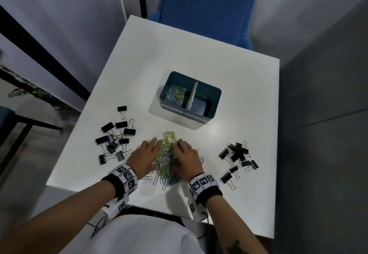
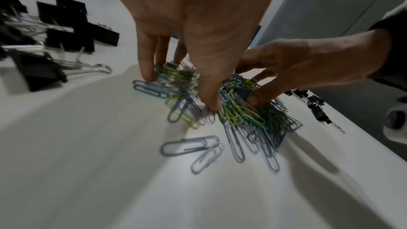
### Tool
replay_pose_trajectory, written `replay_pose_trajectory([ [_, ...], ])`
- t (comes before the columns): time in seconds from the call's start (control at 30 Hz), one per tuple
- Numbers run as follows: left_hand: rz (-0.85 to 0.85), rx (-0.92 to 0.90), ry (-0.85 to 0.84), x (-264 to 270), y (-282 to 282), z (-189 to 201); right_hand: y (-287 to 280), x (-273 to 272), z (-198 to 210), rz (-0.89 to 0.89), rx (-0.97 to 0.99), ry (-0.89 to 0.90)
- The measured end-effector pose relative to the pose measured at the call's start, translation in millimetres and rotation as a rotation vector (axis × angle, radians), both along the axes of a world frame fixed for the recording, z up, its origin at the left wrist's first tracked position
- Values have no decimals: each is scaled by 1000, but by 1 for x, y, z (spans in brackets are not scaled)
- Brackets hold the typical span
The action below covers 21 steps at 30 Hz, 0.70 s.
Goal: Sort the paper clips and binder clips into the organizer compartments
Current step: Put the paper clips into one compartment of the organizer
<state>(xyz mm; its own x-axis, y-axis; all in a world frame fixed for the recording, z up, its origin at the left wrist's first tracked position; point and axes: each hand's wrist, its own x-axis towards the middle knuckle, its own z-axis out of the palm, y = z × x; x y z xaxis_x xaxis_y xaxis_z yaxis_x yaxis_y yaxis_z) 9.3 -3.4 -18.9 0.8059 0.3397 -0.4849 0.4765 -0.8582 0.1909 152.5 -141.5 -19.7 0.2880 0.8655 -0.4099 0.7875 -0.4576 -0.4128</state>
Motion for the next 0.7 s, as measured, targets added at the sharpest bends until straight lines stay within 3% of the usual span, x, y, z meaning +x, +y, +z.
replay_pose_trajectory([
  [0.17,71,-56,-171,20,-12,-5,-2,-4,2,-128,123,-12],
  [0.47,252,-206,-344,38,2,2,3,16,6,-368,151,44],
  [0.57,325,-256,-385,39,9,11,1,23,9,-395,177,56],
  [0.7,295,-295,-518,43,17,39,-8,31,17,-413,195,51],
])
